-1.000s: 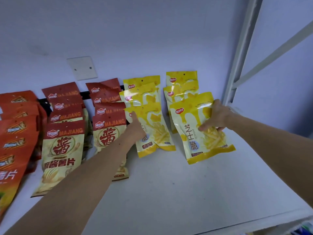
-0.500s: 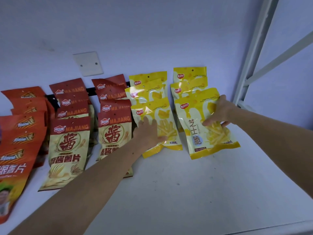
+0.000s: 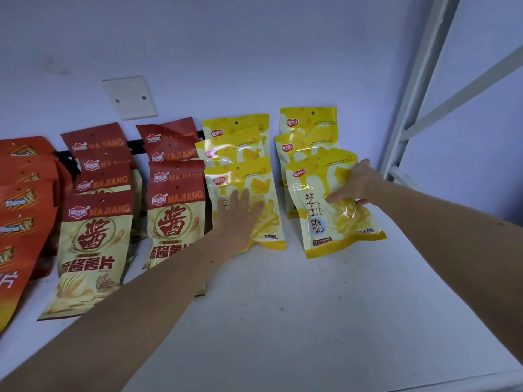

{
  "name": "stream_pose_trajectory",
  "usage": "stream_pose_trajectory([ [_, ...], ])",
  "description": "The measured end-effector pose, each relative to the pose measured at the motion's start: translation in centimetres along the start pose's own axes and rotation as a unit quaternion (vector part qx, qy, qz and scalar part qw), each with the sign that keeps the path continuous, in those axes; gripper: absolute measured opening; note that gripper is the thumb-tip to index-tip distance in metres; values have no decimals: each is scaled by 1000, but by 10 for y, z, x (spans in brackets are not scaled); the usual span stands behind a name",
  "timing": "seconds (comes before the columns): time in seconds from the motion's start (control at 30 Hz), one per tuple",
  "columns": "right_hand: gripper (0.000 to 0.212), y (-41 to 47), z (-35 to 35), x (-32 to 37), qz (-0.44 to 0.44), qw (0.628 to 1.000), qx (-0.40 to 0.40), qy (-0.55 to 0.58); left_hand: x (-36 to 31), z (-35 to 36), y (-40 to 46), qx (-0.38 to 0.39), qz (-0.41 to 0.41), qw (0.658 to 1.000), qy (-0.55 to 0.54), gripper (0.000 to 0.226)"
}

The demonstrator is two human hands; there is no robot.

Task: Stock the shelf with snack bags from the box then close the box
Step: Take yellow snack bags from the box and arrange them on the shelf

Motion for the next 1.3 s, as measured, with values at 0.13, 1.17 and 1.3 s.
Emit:
stream_pose_trajectory([
  [0.13, 100, 15, 4, 4, -19, 1000, 5, 4, -19, -10, 9, -27, 67, 997, -10, 111],
  [1.17, 113, 66, 5, -4, -68, 994, -1, -85, -99, -26, 50, -114, 94, 987, 60, 96],
  [1.3, 108, 60, 2, -8, -68, 993, -1, -92, -100, -28, 43, -110, 86, 989, 55, 99],
])
Point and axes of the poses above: each hand's wrist, its own y-axis towards the middle knuckle, its own z-axis out of the palm, x = y × z, the point moved 3 cm from there along y, towards the middle knuckle, and after that the axes turned 3 degrees about z, right-handed, at the moved point
